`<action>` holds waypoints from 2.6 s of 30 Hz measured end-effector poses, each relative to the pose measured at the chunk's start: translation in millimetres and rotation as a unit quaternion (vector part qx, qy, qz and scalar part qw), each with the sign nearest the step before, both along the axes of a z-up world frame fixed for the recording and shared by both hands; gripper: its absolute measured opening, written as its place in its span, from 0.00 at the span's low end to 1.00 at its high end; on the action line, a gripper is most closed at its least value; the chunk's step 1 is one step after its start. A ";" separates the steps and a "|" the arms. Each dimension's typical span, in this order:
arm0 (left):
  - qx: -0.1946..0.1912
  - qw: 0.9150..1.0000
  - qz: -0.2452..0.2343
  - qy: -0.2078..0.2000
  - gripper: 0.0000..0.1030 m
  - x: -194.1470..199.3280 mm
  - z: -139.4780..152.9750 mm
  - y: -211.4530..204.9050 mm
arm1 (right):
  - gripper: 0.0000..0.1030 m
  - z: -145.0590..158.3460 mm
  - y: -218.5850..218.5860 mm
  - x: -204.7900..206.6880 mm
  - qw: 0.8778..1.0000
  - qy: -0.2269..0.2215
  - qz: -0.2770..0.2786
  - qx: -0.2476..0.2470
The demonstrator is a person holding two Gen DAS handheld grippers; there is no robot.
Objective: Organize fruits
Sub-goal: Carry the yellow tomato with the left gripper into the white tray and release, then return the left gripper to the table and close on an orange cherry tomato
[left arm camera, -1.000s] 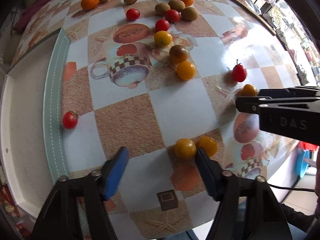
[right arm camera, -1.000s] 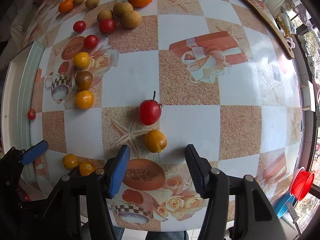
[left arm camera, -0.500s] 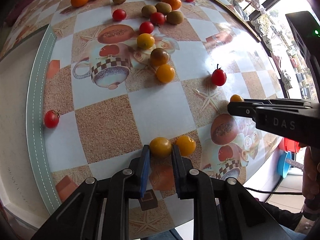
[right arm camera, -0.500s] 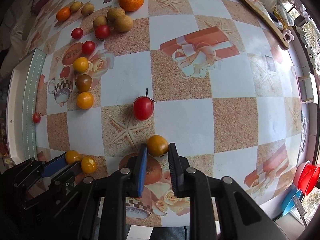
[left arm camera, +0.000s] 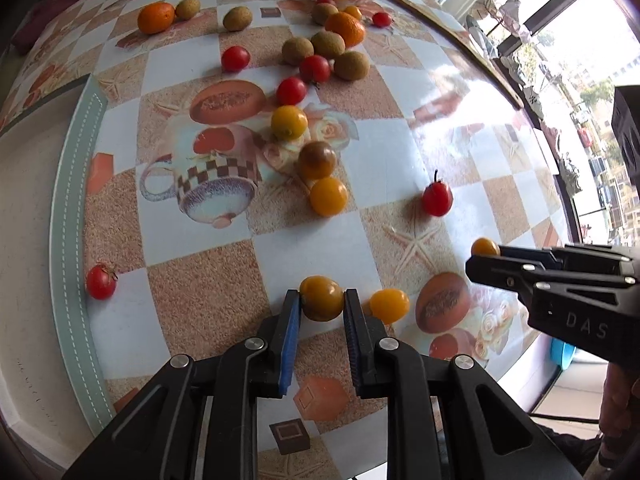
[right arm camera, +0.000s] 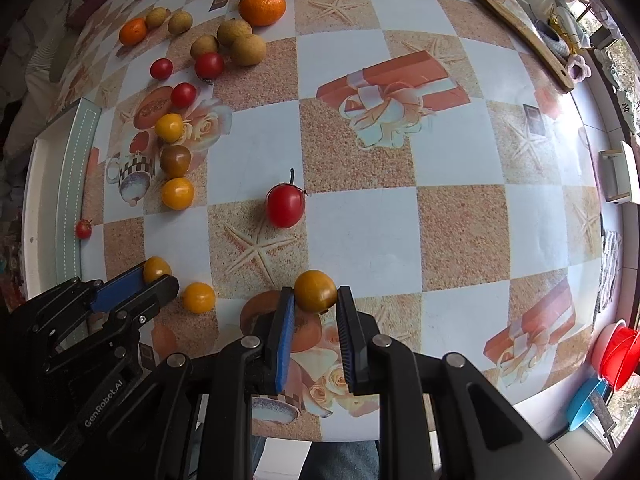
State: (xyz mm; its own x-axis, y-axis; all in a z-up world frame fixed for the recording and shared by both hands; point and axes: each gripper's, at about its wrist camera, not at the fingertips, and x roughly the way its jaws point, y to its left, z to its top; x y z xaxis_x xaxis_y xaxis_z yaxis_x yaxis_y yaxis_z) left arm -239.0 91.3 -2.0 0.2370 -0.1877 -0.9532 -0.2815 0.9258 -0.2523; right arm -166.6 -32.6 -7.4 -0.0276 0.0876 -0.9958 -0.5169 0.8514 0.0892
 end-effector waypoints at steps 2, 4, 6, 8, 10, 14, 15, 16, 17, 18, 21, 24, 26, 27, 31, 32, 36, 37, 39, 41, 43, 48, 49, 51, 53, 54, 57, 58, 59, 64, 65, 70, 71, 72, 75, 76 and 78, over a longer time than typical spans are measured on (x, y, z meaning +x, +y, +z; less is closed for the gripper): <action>0.001 1.000 0.003 -0.002 0.22 0.5 1.6 2.3 | 0.22 4.5 -4.2 0.0 1.000 -0.001 -0.001 0.006; 0.002 1.000 0.004 -0.003 0.22 0.6 2.8 5.5 | 0.22 5.6 -6.2 -1.8 1.000 -0.002 -0.002 0.009; 0.003 1.000 0.008 -0.005 0.22 -0.8 6.2 9.6 | 0.22 9.3 -7.3 -0.7 1.000 -0.001 -0.002 0.012; 0.003 1.000 0.014 -0.009 0.22 -6.6 12.2 14.8 | 0.22 14.4 -9.4 -0.7 1.000 0.000 -0.002 0.015; 0.006 1.000 0.020 -0.016 0.22 -14.0 18.2 18.0 | 0.22 20.7 -9.6 -2.4 1.000 -0.003 0.003 0.021; 0.014 0.999 0.035 -0.030 0.22 -21.7 31.3 28.7 | 0.22 36.1 -4.4 -3.0 0.999 -0.006 0.019 0.033; 0.016 0.999 0.040 -0.033 0.22 -23.8 34.7 33.1 | 0.22 41.4 -3.4 -3.1 0.999 -0.007 0.025 0.036; 0.019 0.998 0.045 -0.036 0.22 -27.6 38.2 39.7 | 0.22 43.3 0.3 -3.4 0.999 -0.008 0.031 0.038; 0.022 0.998 0.051 -0.040 0.22 -31.6 42.0 46.5 | 0.22 47.2 7.5 -6.6 0.998 -0.009 0.038 0.040; 0.025 0.997 0.058 -0.043 0.22 -35.1 45.0 52.3 | 0.22 53.6 14.8 -8.5 0.998 -0.011 0.045 0.043; 0.032 0.995 0.085 -0.050 0.22 -49.1 53.3 75.2 | 0.22 62.7 40.9 -15.8 0.996 -0.014 0.068 0.050; 0.043 0.991 0.112 -0.053 0.22 -67.5 59.0 101.6 | 0.22 67.3 74.4 -26.9 0.994 -0.016 0.095 0.058; 0.052 0.988 0.132 -0.053 0.22 -80.5 61.3 120.9 | 0.22 68.7 99.1 -33.9 0.991 -0.017 0.114 0.065; 0.057 0.987 0.142 -0.052 0.22 -87.6 61.5 130.7 | 0.22 69.7 110.9 -37.4 0.990 -0.016 0.123 0.068; 0.075 0.982 0.169 -0.041 0.22 -112.4 57.5 162.7 | 0.22 67.6 158.6 -52.6 0.984 -0.010 0.157 0.078; 0.079 0.981 0.174 -0.037 0.22 -118.0 54.4 171.4 | 0.22 66.7 169.2 -56.6 0.983 -0.007 0.164 0.081; 0.096 0.978 0.184 -0.019 0.22 -132.9 39.6 198.7 | 0.22 57.6 210.6 -74.3 0.978 0.005 0.190 0.085; 0.099 0.978 0.184 -0.016 0.22 -135.3 36.9 203.1 | 0.22 53.9 219.9 -78.3 0.977 0.009 0.195 0.083; 0.103 0.977 0.185 -0.006 0.22 -139.4 27.4 213.8 | 0.22 44.6 236.5 -84.2 0.976 0.017 0.200 0.079; 0.104 0.977 0.188 0.002 0.22 -142.6 19.4 221.9 | 0.22 34.3 251.1 -90.4 0.976 0.024 0.204 0.072; 0.105 0.976 0.190 0.010 0.22 -144.9 11.8 228.7 | 0.22 23.5 263.2 -95.8 0.976 0.029 0.208 0.065; 0.122 0.976 0.178 0.025 0.22 -145.7 0.7 232.3 | 0.22 -0.1 282.4 -102.3 0.976 0.035 0.213 0.039; 0.124 0.976 0.175 0.028 0.22 -145.8 -0.7 232.3 | 0.22 -3.1 284.6 -103.6 0.975 0.035 0.215 0.034; 0.129 0.977 0.168 0.029 0.23 -145.1 -2.0 231.1 | 0.22 -8.7 288.3 -106.3 0.974 0.031 0.221 0.026; 0.135 0.977 0.164 0.037 0.43 -143.0 -4.6 230.3 | 0.23 -10.7 290.8 -109.7 0.973 0.027 0.227 0.022; 0.143 0.975 0.166 0.037 0.72 -143.1 -4.3 230.1 | 0.24 -10.7 293.0 -111.5 0.973 0.025 0.230 0.021; 0.154 0.973 0.168 0.023 0.82 -143.5 0.5 228.5 | 0.46 -9.8 298.3 -115.9 0.970 0.036 0.239 0.030; 0.152 0.974 0.166 0.025 0.82 -143.4 0.1 228.3 | 0.55 -9.4 299.9 -116.5 0.970 0.038 0.240 0.032; 0.152 0.974 0.165 0.029 0.82 -143.4 -0.4 228.2 | 0.70 -8.2 300.9 -117.2 0.970 0.029 0.240 0.026; 0.145 0.974 0.168 0.039 0.82 -145.1 1.7 229.2 | 0.78 9.8 298.8 -113.6 0.975 0.017 0.217 0.052; 0.144 0.975 0.166 0.042 0.82 -144.5 2.5 229.0 | 0.78 14.6 297.5 -111.2 0.975 0.013 0.213 0.059; 0.145 0.976 0.156 0.041 0.82 -141.2 14.1 219.5 | 0.78 43.2 287.3 -97.5 0.980 -0.012 0.185 0.077; 0.147 0.976 0.153 0.038 0.82 -138.6 17.8 215.5 | 0.78 46.9 282.0 -94.4 0.981 -0.014 0.177 0.078; 0.150 0.977 0.149 0.034 0.82 -135.5 21.6 211.0 | 0.78 50.3 275.6 -91.0 0.983 -0.016 0.168 0.079; 0.153 0.979 0.134 0.021 0.82 -124.5 32.0 195.9 | 0.78 54.3 245.8 -72.6 0.986 -0.021 0.145 0.073; 0.154 0.980 0.128 0.017 0.82 -122.2 35.9 190.9 | 0.78 56.1 235.5 -68.5 0.988 -0.023 0.136 0.070; 0.156 0.981 0.113 0.007 0.82 -112.6 43.4 176.9 | 0.78 60.5 210.3 -50.4 0.990 -0.026 0.119 0.064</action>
State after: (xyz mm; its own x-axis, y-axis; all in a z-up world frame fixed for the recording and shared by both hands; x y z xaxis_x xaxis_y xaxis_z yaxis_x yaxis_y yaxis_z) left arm -351.6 268.2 41.4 0.2254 0.1690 -0.9595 -0.4895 0.8711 0.0384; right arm -217.0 177.7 53.1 -0.0112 0.2109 -0.9774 -0.7083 0.6883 0.1567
